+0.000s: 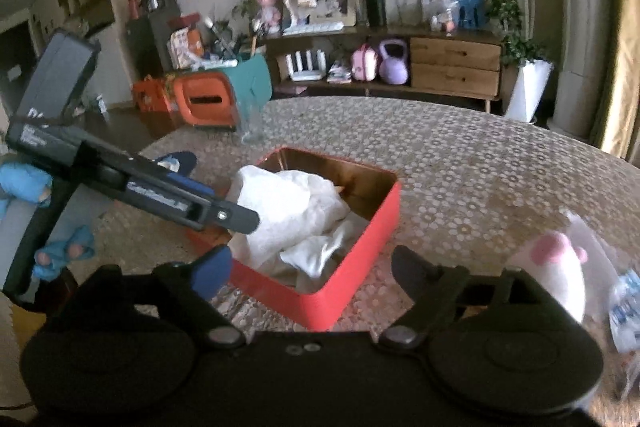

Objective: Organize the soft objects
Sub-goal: 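Lower the gauze into the tin and open the left tool, then move the left tool to the clear plastic bag and close on it, then lift the clear plastic bag with the left tool, then carry the clear bag with the left tool over the red tin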

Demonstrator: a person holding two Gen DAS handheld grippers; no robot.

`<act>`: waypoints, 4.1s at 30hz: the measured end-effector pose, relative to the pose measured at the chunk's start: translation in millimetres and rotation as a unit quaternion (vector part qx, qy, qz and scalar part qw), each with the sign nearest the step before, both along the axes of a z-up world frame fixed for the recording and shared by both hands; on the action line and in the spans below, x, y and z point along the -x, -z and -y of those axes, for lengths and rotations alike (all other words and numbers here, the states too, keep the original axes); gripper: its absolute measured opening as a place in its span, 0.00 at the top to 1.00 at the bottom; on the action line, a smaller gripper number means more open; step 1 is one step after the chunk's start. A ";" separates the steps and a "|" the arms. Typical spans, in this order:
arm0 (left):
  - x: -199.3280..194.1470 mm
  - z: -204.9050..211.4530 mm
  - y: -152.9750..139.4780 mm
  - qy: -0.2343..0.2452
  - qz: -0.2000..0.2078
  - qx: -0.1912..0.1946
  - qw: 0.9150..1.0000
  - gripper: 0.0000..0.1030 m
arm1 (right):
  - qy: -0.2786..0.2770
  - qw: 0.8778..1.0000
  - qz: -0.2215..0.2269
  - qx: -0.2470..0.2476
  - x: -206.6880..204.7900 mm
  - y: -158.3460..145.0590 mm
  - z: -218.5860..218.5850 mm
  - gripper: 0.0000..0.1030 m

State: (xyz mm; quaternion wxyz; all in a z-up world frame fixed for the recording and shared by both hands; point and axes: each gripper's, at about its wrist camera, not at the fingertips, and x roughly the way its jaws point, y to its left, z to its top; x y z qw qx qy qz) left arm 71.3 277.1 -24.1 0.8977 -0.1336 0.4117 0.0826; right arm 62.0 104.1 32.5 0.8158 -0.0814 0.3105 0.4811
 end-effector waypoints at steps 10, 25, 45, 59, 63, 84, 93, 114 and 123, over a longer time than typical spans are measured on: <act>2.6 57.8 -30.5 0.028 0.053 0.024 0.998 0.18 | 0.055 0.998 0.009 -0.025 11.2 -24.7 69.2 0.07; -61.6 157.5 -37.9 0.108 0.090 0.040 0.989 0.00 | 0.166 0.985 0.026 -0.021 -1.9 -20.5 179.2 0.05; -224.8 225.3 -19.4 0.138 0.035 -0.005 0.990 0.00 | 0.228 0.973 0.005 0.047 -78.1 36.5 251.5 0.01; -330.8 225.4 46.6 0.061 -0.083 0.025 0.994 0.01 | 0.240 0.968 -0.012 0.075 -149.0 70.0 231.2 0.09; -345.5 229.7 61.7 0.046 -0.105 0.022 0.993 0.01 | 0.264 0.961 -0.022 0.084 -170.0 80.0 222.5 0.13; -345.3 234.3 92.5 0.054 -0.133 0.007 0.990 0.90 | 0.310 0.940 -0.015 0.142 -188.1 107.9 212.8 0.61; -310.5 217.4 73.8 0.039 -0.086 0.016 0.995 0.95 | 0.323 0.939 -0.016 0.117 -180.7 98.1 225.4 0.97; -257.9 194.7 -17.3 0.051 -0.024 0.036 0.998 0.95 | 0.287 0.956 0.018 0.052 -116.7 15.6 245.6 1.00; -190.2 148.5 -53.4 0.047 -0.016 0.024 0.998 0.95 | 0.239 0.970 0.033 0.016 -80.5 -27.3 211.4 1.00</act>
